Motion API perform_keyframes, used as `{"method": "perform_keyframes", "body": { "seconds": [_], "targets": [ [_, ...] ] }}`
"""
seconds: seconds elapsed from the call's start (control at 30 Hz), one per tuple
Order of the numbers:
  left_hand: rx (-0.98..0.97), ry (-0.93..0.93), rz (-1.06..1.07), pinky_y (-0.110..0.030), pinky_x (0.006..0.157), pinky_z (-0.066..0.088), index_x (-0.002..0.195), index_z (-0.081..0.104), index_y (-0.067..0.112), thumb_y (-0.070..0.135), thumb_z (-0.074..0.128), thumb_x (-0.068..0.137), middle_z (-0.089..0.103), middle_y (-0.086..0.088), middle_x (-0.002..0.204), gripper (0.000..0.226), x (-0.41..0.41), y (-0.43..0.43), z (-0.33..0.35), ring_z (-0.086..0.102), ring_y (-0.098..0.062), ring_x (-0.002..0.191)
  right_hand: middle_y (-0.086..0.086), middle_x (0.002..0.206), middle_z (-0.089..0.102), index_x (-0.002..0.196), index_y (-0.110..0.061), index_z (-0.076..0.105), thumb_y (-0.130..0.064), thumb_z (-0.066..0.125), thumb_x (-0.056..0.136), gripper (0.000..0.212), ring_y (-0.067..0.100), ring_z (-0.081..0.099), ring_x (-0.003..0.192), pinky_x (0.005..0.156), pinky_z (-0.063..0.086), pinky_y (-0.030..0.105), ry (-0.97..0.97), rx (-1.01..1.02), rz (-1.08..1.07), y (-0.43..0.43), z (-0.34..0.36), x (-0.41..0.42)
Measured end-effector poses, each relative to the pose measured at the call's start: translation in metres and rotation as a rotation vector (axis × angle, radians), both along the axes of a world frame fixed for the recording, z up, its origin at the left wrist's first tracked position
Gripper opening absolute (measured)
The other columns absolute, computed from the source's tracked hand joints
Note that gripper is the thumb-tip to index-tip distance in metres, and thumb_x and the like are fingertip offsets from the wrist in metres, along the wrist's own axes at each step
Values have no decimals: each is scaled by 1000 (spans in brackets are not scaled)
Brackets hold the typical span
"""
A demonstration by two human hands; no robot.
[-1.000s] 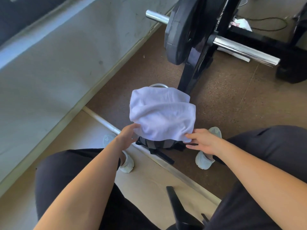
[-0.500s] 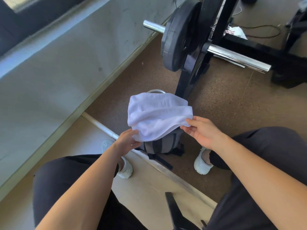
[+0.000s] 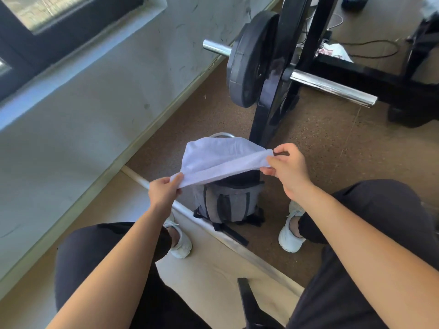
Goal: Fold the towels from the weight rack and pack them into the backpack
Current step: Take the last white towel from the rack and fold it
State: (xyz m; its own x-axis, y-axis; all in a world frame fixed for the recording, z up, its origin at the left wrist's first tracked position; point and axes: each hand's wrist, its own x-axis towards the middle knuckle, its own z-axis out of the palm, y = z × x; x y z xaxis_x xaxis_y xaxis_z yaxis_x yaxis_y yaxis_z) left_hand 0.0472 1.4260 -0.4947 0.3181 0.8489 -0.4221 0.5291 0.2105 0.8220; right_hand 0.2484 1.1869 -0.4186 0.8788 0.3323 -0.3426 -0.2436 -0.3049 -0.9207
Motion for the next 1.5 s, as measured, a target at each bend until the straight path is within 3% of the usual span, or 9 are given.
{"method": "perform_keyframes", "body": {
  "seconds": [0.23, 0.37, 0.57, 0.77, 1.03, 1.17, 1.23, 1.4, 1.5],
  "targets": [
    [135, -240, 186, -30, 56, 31, 52, 43, 16, 52, 77, 80, 40, 0, 50, 56, 11, 6, 87, 34, -20, 53, 7, 111, 69, 110, -10, 73, -3, 63, 97, 19, 21, 73, 89, 81, 58, 27, 95, 400, 9, -4, 47, 5],
    [183, -299, 242, -36, 63, 35, 48, 49, 19, 61, 79, 69, 42, -6, 55, 56, 18, 14, 130, 36, -23, 61, 7, 116, 71, 121, -8, 69, 9, 59, 95, 33, 19, 72, 102, 91, 57, 30, 73, 536, 54, -5, 71, 9],
    [195, -423, 243, -27, 59, 42, 60, 58, 16, 44, 80, 80, 52, -5, 55, 41, 21, 17, 179, 47, -14, 49, -11, 105, 75, 115, -14, 74, -7, 76, 88, 28, 0, 71, 99, 85, 56, 16, -371, 280, 90, -4, 101, -4],
    [178, -321, 154, -17, 43, 38, 72, 72, 9, 33, 86, 80, 54, -3, 52, 29, 1, 15, 193, 42, -7, 39, -3, 78, 73, 95, -18, 73, -17, 68, 95, 4, 8, 70, 66, 65, 60, 27, -612, 78, 104, -10, 107, -6],
    [-51, -319, 15, -15, 40, 39, 86, 74, 7, 17, 79, 89, 57, -2, 57, 12, -22, 10, 178, 46, -7, 42, 6, 81, 65, 88, -7, 67, -17, 67, 95, 12, 15, 59, 76, 71, 45, 31, -479, 64, 195, -28, 101, -13],
    [-241, -389, -274, -12, 63, 54, 84, 83, 9, 25, 92, 61, 71, 4, 70, 30, -38, 4, 187, 62, -4, 61, 17, 85, 63, 88, -6, 65, -20, 63, 98, 17, 19, 59, 77, 72, 44, 37, -400, 131, 133, -33, 102, -13],
    [-143, -340, -422, -15, 73, 56, 89, 85, 17, 9, 95, 52, 77, 1, 84, 39, -44, 1, 184, 69, -7, 75, 23, 90, 63, 89, -5, 65, -23, 63, 97, 20, 26, 59, 81, 73, 45, 40, -370, 149, 91, -33, 101, -12],
    [397, -244, -297, -25, 72, 44, 76, 81, 35, 34, 87, 73, 67, 6, 77, 6, -40, -6, 166, 57, -7, 71, 23, 93, 63, 94, -4, 64, -26, 62, 99, 22, 27, 57, 82, 74, 47, 41, -336, 140, 14, -32, 93, -15],
    [405, -271, -338, -21, 71, 42, 70, 77, 34, 35, 82, 82, 61, 7, 82, 14, -41, -16, 164, 56, -1, 71, 17, 85, 61, 89, -8, 63, -24, 61, 100, 19, 21, 54, 77, 73, 45, 39, -310, 121, -16, -35, 83, -21]
  ]
}}
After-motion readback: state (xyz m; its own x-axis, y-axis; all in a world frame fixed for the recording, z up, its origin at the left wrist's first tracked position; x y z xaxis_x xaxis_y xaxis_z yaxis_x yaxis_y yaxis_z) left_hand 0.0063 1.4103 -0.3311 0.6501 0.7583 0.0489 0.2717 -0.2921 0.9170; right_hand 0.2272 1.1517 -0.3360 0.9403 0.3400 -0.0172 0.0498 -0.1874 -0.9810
